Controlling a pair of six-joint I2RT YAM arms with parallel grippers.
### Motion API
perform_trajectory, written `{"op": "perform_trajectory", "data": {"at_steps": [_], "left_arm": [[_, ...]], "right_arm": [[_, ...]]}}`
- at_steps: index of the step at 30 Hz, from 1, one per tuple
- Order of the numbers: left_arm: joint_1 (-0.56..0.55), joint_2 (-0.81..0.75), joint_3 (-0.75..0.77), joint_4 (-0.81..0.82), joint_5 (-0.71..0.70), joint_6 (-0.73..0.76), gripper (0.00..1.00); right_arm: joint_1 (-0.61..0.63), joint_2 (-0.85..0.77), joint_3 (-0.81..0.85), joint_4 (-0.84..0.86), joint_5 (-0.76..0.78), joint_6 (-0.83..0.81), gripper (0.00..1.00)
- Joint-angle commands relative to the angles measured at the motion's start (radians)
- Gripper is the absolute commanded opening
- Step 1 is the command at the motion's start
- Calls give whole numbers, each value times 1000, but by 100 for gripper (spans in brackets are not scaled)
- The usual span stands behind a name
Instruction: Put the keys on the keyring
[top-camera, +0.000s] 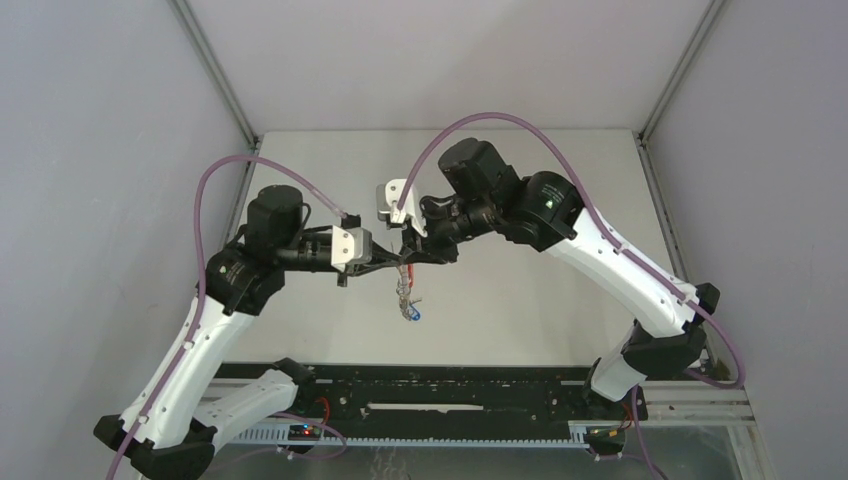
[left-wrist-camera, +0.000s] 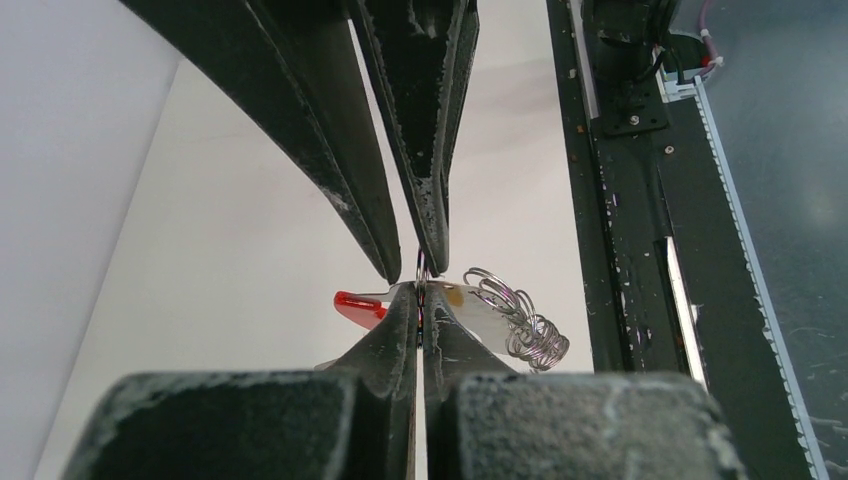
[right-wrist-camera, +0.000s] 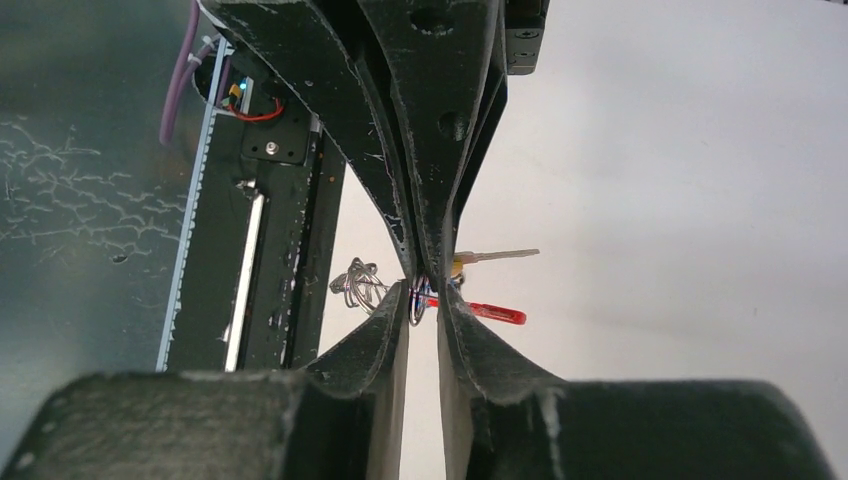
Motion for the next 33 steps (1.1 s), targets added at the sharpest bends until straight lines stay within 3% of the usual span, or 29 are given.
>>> {"op": "perform_trajectory", "data": {"at_steps": [1,6,9,12,13,15,18,26,33], "left_arm": [[-8,-9,62,7,12,19,0],[-8,-12,65,8,14,18,0],[-7,-13,68,8,15,19,0],[-7,-16,73,8,11,26,0],[-7,-19,73,9,10,27,10],[-7,-23,70,11,7,24,39],[-5,-40,57,18,0,26,51],[-1,-74,21,67,-34,66,47],[-1,-131,-68,324,-72,-24,47]], "right_arm": [[15,7,38,-12,47,-10,24],[21,15,40,-10,84,-7,19],[21,20,44,-8,96,-2,3],[19,17,41,-2,121,6,0],[11,12,37,7,121,14,0],[-14,-3,25,33,95,41,0],[-66,-80,-60,152,7,104,0],[-168,-300,-429,632,-232,345,0],[-191,-397,-647,988,-311,538,0]]}}
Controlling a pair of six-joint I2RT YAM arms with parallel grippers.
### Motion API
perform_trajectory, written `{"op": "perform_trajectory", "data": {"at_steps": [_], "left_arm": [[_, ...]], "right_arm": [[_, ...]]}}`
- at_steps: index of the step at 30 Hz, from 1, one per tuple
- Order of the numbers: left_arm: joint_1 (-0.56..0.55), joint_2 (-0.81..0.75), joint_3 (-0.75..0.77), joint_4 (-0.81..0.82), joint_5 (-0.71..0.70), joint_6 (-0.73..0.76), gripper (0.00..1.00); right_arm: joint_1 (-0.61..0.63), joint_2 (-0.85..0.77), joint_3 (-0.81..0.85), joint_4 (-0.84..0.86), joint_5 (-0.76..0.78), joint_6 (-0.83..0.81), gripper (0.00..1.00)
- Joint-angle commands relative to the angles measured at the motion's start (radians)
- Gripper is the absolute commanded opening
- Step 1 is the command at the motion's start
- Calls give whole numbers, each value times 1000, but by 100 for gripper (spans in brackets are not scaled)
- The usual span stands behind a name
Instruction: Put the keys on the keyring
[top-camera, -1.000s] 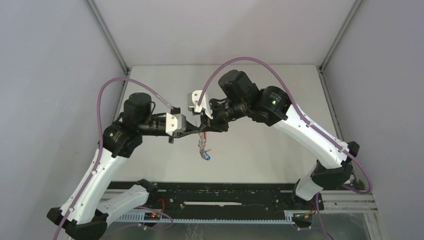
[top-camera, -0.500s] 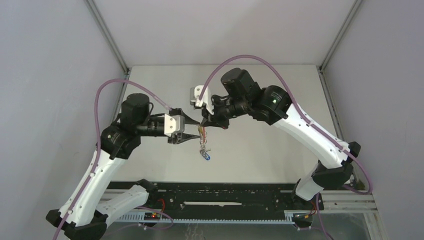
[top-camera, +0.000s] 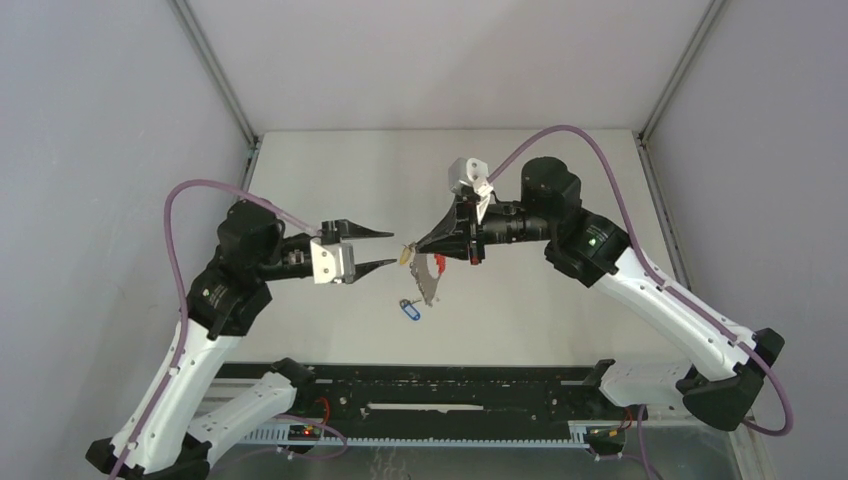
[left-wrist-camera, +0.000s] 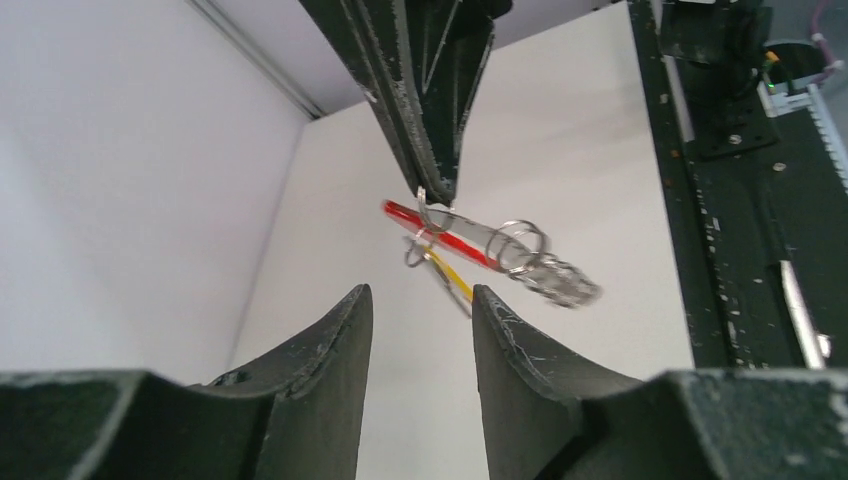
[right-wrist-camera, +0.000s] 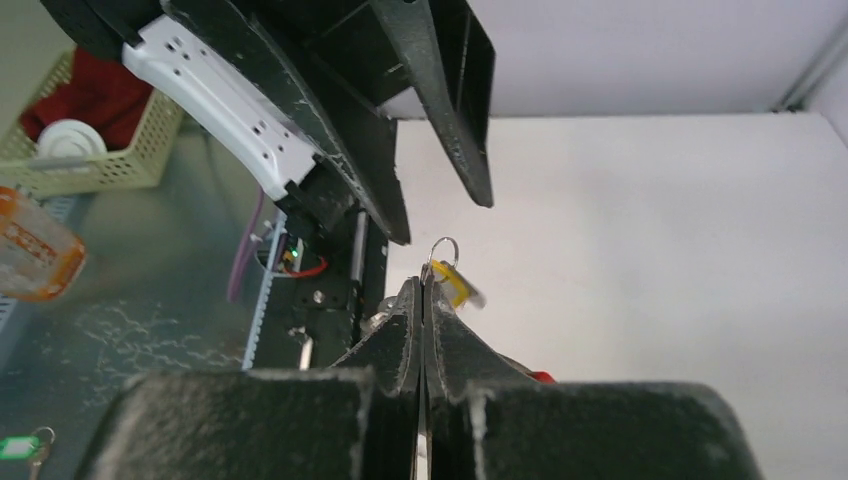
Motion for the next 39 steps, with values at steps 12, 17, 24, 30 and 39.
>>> {"op": "perform_trajectory", "data": {"at_steps": [12,17,24,30,39], "left_arm": [[0,-62,-36,138,109,28,40],[0,-70,-39,152,87,69,39],[0,-59,-9,162,111,-2,44],[0,-51,5,116,90,72,42],[-1,-43,-4,127,88,85,39]], "right_arm": [[-11,-72,-215,590,-66,284,0],[-11,-88,-305,792,-64,371,0],[-12,-93,-433,1081,-42,490,0],[-20,-85,-471,1199,-70,553,0],[-22,-80,-471,1209,-74,561,0]]}}
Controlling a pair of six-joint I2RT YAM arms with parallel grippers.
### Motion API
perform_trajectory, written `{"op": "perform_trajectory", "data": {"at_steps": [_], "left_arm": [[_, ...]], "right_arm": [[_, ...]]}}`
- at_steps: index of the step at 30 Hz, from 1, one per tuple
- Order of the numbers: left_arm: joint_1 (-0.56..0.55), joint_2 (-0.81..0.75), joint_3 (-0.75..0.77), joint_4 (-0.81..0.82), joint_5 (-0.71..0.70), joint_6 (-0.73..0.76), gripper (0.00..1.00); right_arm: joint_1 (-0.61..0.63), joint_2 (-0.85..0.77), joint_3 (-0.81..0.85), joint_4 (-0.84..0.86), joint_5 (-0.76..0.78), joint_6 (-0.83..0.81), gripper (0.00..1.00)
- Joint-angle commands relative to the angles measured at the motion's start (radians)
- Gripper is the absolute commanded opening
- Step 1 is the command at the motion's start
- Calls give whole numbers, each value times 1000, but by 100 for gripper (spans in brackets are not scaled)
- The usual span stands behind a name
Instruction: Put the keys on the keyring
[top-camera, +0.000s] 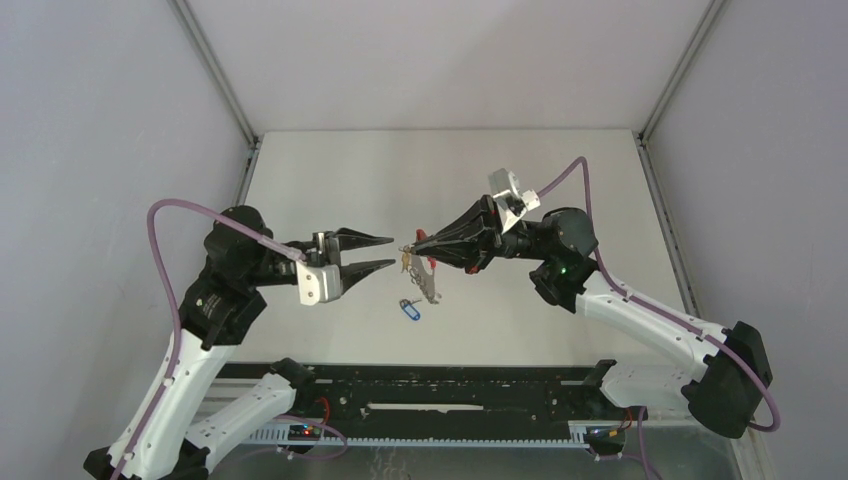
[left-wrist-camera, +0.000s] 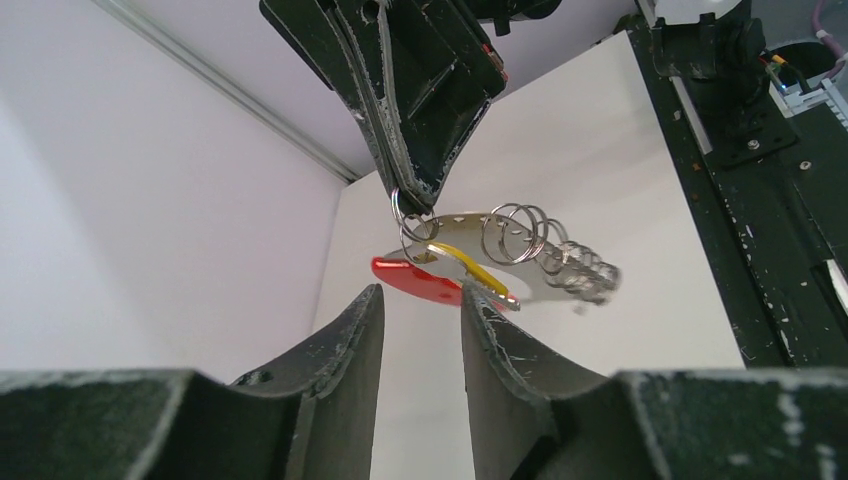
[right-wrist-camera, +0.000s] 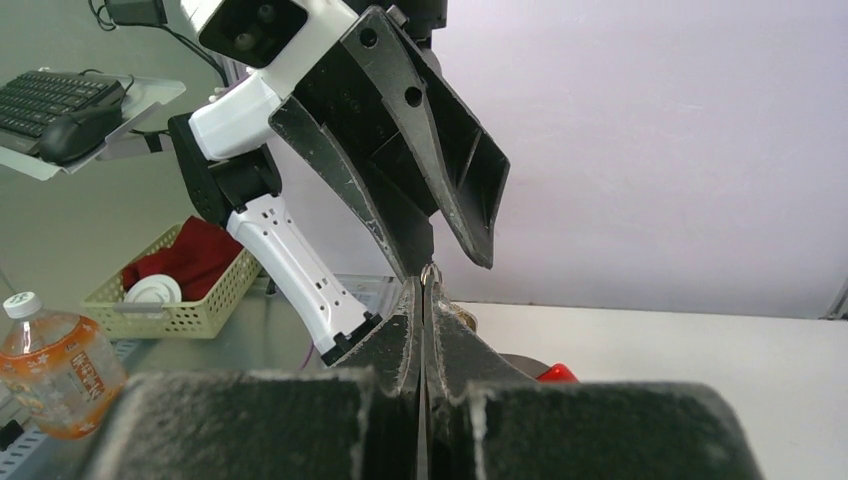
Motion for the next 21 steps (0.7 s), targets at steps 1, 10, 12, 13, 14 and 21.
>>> {"op": "perform_trajectory", "data": {"at_steps": [1,10,12,13,14,21], "left_arm": [[-1,3,29,23,5,-1,38],[-1,-1,22,87,49,-151,38],[-1,3,22,93,49,-151,37],[-1,4,21,94,49,-151,36],[-1,7,22,95,51,-151,35],[-1,13,9,95,61,-143,26]], "right_arm": [[-6,-22,12,72,-4,27,0],[-4,-11,35,23,-27,9,0],[-2,-8,43,14,-34,7,0],[-1,-7,46,10,-37,5,0],[0,-5,49,5,-39,3,0],[14,5,75,-43,-52,-18,0]]}}
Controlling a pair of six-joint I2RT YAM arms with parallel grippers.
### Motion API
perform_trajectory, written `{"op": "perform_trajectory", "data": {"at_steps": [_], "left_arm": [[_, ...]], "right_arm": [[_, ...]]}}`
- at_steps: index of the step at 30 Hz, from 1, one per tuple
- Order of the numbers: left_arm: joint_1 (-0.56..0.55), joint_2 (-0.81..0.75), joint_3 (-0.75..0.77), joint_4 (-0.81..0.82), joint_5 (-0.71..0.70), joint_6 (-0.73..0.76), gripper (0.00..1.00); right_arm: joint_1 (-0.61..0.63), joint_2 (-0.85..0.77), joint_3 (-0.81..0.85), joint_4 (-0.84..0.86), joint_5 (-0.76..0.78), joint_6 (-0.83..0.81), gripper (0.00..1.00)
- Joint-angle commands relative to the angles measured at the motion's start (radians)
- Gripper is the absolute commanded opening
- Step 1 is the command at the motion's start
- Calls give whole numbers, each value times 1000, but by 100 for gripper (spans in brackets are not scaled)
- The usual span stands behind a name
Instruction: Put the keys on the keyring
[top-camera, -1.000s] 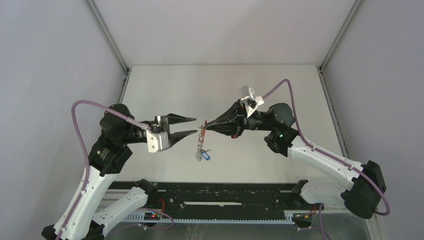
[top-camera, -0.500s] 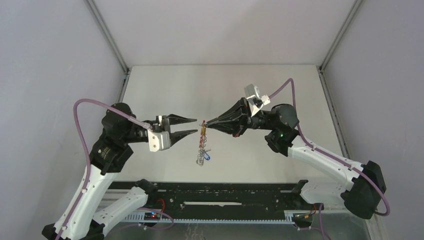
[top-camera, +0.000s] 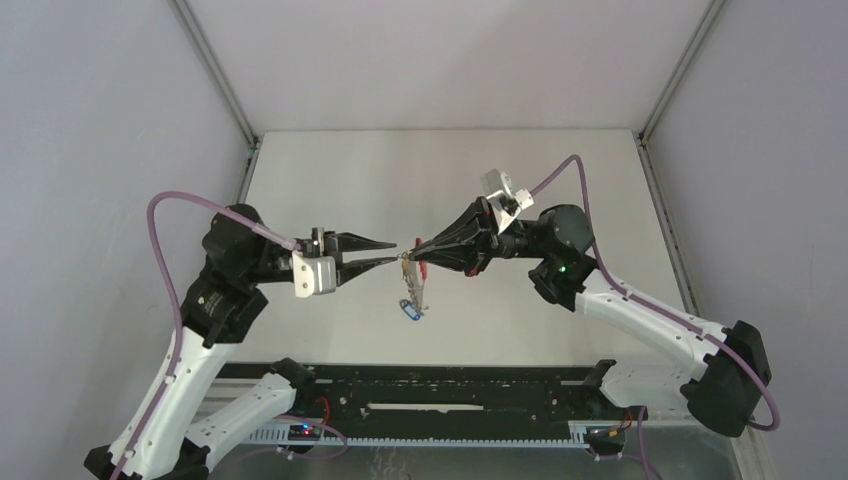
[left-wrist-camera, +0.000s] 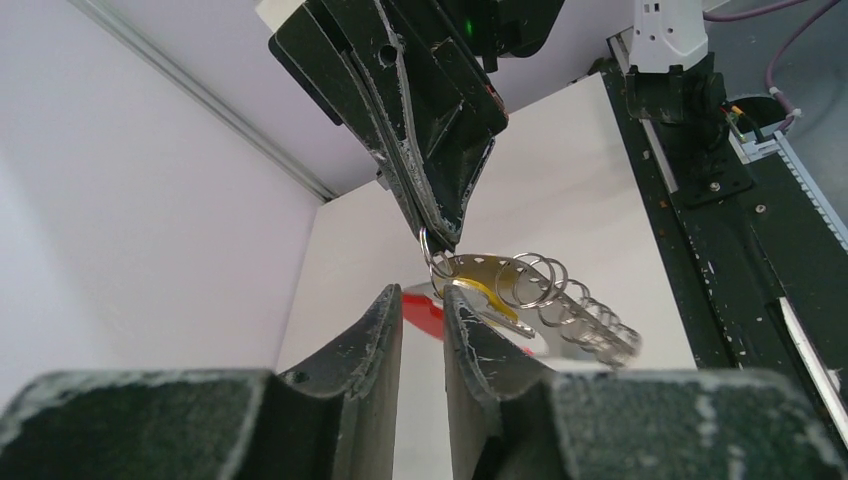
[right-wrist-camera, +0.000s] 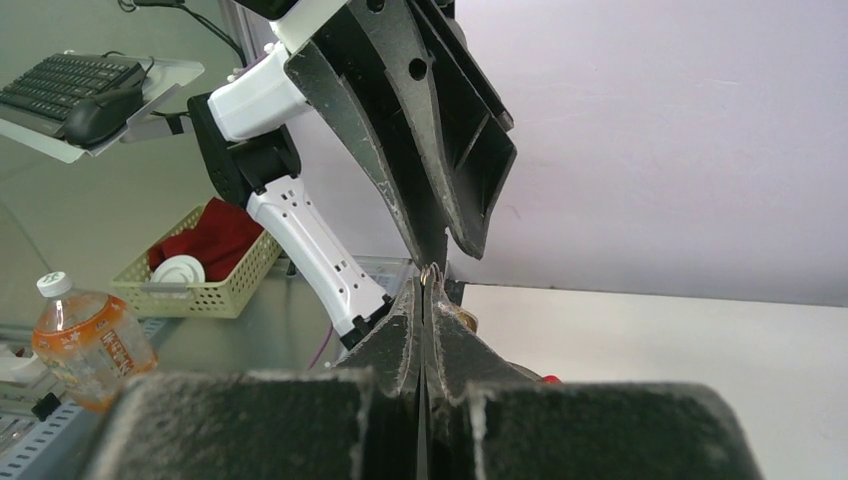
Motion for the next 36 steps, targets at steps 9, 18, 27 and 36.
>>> {"op": "perform_trajectory", "data": {"at_steps": [9,18,27,36], "left_arm": [[-1,6,12,-2,30,17,19],[-1,9,20,-17,62,0,18],[0,12,19,-47,43,30,18],[0,6,11,-33,24,72,1]], "right_arm": [[10,8,78,-12,-19,-22,0],[12,13,87,-23,-13,-25,0],[14,13,93,-37,-14,-32,0],[18,18,94,-39,-12,-31,0]]}}
